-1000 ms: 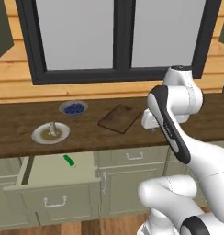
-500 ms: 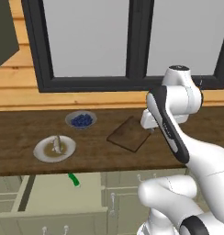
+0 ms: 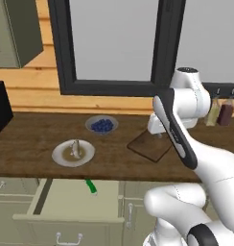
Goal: Pick up the knife from the drawer and place it on the cutting board. Then place the meat from the plate to the cutting board.
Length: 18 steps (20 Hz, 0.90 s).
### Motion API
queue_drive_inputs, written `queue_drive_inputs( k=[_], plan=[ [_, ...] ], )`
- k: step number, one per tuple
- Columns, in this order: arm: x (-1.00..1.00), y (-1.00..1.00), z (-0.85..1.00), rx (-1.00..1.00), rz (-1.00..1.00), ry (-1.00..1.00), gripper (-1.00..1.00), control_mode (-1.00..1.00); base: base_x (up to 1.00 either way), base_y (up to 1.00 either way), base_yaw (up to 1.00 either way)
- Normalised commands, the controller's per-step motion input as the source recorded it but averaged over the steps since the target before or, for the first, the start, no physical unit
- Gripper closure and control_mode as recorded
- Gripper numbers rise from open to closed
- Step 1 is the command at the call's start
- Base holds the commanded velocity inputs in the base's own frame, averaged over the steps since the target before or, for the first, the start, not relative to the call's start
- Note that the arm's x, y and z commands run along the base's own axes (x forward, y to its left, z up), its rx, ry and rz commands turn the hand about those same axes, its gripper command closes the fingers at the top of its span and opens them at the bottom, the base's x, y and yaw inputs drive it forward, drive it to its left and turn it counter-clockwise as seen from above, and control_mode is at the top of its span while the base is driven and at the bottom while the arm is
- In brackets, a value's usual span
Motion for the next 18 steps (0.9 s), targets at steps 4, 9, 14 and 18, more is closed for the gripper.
queue_drive_inputs(
  k=[4,9,14,18],
  plan=[
    [0.00,0.00,0.00,0.00,0.00,0.00,-1.00,1.00,0.43,0.00,0.33],
    [0.00,0.00,0.00,0.00,0.00,0.00,-1.00,1.00,0.45,-0.03,0.34],
    [0.00,0.00,0.00,0.00,0.00,0.00,-1.00,-1.00,0.17,0.04,0.14],
    [0.00,0.00,0.00,0.00,0.00,0.00,-1.00,-1.00,0.00,0.00,0.00]
  ],
)
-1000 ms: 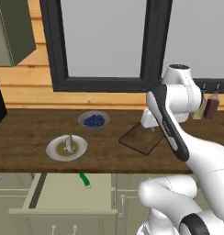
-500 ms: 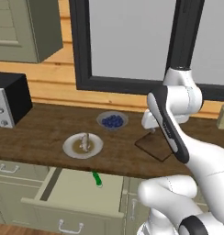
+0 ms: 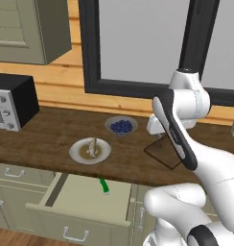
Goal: Pick up the knife from the drawer and place it on the cutting board. Then place the meat from the plate to the cutting board.
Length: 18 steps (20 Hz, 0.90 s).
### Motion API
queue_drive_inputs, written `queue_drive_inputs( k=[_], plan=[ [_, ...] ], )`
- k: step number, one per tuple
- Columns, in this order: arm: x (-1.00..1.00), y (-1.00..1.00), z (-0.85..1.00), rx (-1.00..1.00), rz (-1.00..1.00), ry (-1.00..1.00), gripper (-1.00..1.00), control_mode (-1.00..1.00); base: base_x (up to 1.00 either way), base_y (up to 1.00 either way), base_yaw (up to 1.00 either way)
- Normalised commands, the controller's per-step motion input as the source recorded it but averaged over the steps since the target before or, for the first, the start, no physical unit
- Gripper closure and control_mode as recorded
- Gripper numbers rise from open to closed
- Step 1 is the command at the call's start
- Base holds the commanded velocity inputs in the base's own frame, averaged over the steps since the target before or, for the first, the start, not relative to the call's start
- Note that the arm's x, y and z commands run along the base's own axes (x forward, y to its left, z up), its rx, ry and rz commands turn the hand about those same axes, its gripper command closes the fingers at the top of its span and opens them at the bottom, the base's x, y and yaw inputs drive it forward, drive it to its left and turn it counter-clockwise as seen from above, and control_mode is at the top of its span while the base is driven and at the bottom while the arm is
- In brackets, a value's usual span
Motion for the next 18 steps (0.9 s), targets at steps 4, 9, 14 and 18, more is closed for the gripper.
queue_drive_inputs(
  k=[4,9,14,18],
  plan=[
    [-0.02,0.69,-0.50,-0.07,-0.04,0.00,-1.00,-1.00,0.00,0.00,0.00],
    [-0.05,1.00,-0.66,-0.10,-0.20,0.00,-1.00,-1.00,0.00,0.00,0.00],
    [-0.02,1.00,-0.62,0.00,-0.28,0.00,-1.00,-1.00,0.00,0.00,0.00],
    [-0.01,1.00,-0.58,0.02,-0.27,0.00,-1.00,-1.00,0.00,0.00,0.00]
  ],
)
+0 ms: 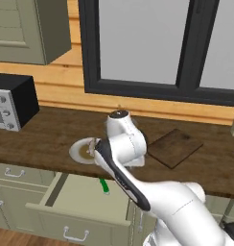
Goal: Pick up the knife from the drawer and place it on the cutting board. Then place the meat from the plate to the cutting board.
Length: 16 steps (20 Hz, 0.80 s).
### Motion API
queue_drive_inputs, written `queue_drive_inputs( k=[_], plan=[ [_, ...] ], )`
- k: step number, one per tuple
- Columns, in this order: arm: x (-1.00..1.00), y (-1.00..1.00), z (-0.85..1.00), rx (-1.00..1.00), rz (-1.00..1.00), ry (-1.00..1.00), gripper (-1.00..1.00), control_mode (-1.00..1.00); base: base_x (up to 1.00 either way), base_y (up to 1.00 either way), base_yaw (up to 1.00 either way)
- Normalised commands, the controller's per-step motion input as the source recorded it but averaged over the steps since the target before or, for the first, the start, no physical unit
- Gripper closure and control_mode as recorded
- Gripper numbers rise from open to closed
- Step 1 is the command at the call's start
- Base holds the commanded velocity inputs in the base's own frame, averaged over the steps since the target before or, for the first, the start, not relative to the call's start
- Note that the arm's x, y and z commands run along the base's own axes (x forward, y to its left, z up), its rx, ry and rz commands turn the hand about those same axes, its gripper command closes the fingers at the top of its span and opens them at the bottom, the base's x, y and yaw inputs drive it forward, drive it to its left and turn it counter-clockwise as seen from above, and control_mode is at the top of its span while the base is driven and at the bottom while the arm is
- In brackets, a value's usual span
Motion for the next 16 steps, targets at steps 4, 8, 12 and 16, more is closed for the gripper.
queue_drive_inputs(
  k=[4,8,12,16],
  plan=[
    [0.00,0.92,-0.51,0.09,-0.17,0.11,-1.00,-1.00,0.00,0.00,0.00],
    [0.04,0.77,-0.45,0.09,-0.09,0.13,-1.00,-1.00,0.00,0.00,0.00],
    [0.29,0.74,-0.47,0.04,-0.05,0.17,-1.00,-1.00,0.00,0.00,0.00],
    [0.37,0.63,-0.42,0.00,0.00,0.12,-1.00,-1.00,0.00,0.00,0.00]
  ],
)
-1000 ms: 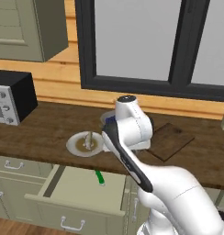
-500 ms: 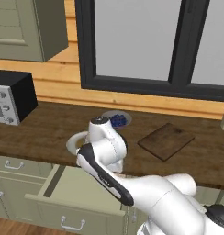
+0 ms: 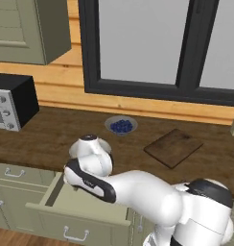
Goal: Pick up the knife from the drawer and place it on the cutting board. Then place the meat from the plate to the cutting board.
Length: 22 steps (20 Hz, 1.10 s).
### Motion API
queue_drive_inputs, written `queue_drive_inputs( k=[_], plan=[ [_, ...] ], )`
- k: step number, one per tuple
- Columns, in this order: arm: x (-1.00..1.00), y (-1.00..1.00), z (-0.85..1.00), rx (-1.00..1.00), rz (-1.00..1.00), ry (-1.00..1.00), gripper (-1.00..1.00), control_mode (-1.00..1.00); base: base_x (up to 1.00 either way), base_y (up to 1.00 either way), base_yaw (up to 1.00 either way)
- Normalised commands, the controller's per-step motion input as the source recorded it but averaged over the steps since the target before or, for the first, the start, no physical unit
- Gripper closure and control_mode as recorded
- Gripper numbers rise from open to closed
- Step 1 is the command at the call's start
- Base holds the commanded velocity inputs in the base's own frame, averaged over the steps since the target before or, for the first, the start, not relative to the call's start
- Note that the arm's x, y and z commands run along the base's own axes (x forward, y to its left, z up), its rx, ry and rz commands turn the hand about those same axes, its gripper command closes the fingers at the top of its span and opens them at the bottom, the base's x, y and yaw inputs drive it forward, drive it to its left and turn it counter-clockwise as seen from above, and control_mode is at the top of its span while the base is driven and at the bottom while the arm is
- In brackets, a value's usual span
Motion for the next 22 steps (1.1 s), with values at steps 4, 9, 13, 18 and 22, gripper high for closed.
queue_drive_inputs(
  k=[4,9,13,18,22],
  plan=[
    [0.36,0.34,-0.21,-0.01,-0.04,-0.02,-1.00,-1.00,0.00,0.00,0.00],
    [0.22,0.21,-0.48,-0.07,-0.02,-0.01,-1.00,-1.00,0.00,0.00,0.00],
    [0.06,0.12,-0.51,-0.09,0.00,0.00,-1.00,-1.00,0.00,0.00,0.00],
    [0.19,0.02,-0.36,-0.04,0.00,0.03,-1.00,-1.00,0.00,0.00,0.00],
    [0.48,0.01,-0.46,0.00,0.00,0.08,-1.00,-1.00,0.00,0.00,0.00]
  ],
)
